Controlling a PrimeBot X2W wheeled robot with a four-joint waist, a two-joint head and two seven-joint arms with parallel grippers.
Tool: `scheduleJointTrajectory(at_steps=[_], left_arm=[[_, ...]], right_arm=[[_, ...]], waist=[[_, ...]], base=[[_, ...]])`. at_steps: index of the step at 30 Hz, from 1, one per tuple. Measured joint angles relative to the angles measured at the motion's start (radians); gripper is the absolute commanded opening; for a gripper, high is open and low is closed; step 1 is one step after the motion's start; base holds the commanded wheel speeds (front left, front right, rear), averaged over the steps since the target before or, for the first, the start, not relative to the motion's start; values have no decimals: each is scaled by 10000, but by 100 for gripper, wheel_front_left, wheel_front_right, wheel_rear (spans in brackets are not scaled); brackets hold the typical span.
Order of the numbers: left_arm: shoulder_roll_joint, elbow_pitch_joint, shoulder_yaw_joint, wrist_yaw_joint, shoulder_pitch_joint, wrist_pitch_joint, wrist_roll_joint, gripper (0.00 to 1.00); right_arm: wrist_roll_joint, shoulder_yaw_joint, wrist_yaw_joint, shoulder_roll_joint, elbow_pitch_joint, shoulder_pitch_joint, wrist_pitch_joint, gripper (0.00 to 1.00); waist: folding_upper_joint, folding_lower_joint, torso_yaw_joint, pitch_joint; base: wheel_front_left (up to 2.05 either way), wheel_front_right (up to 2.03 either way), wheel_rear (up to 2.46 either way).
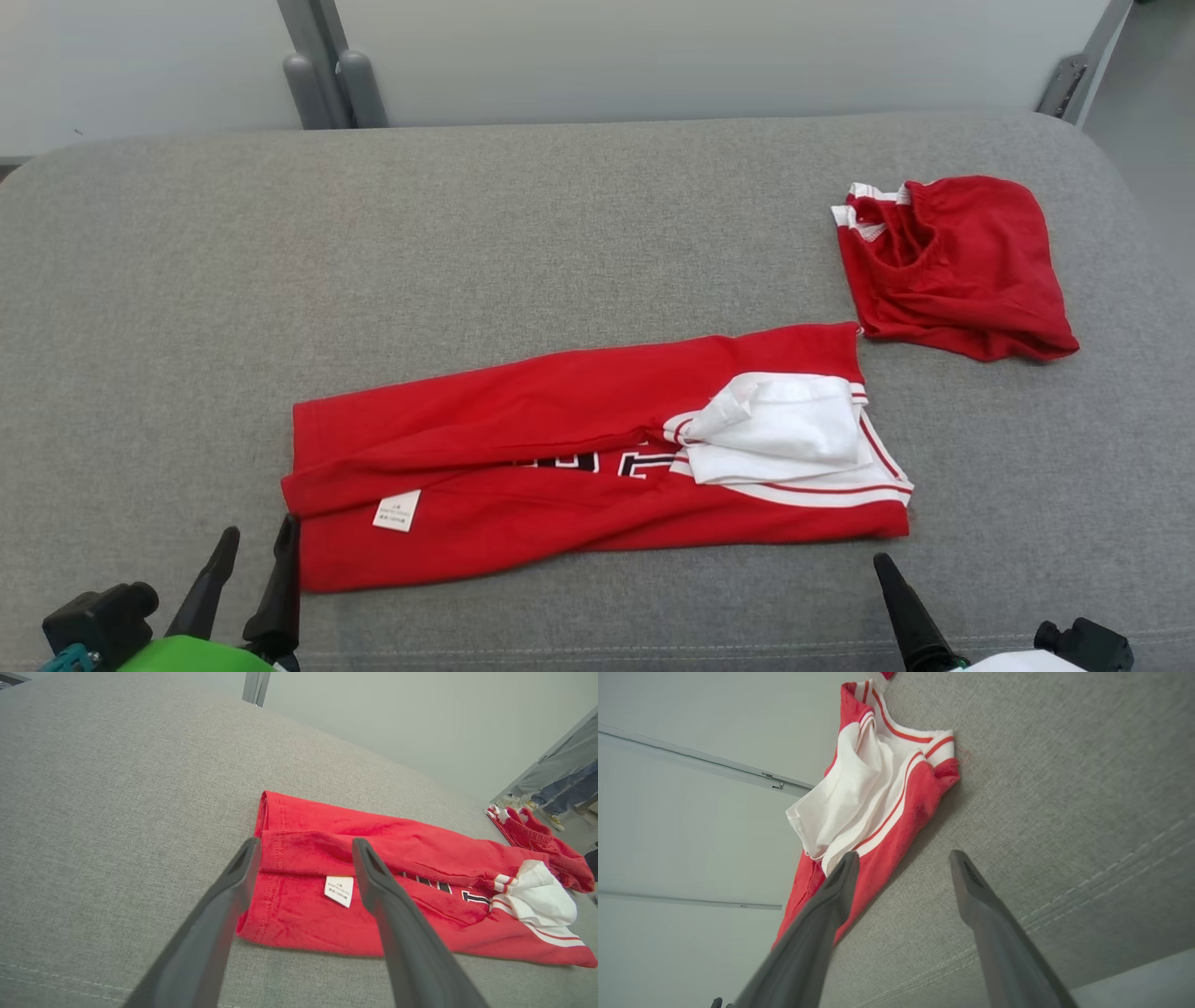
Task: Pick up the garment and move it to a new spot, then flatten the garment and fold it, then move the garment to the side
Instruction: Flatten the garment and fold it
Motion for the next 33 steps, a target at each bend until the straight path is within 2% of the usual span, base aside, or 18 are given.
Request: scheduleJointTrajectory(at_steps=[6, 18, 33], left_arm=[[-268, -474, 176, 84, 0, 0, 245, 100], [-414, -1160, 391, 180, 1, -2, 1321, 100], [-734, -1365, 489, 267, 1, -2, 1879, 100]], right_arm=[[257, -102, 194, 102, 589, -570, 0, 100], [334, -151, 445, 90, 1668, -1628, 12, 100], [334, 35, 541, 190, 2366, -2829, 0, 100]], waist=[[0, 0, 124, 262], [0, 0, 298, 713], [0, 0, 638, 997]], base=[[0, 0, 0], [0, 0, 0], [0, 0, 0]])
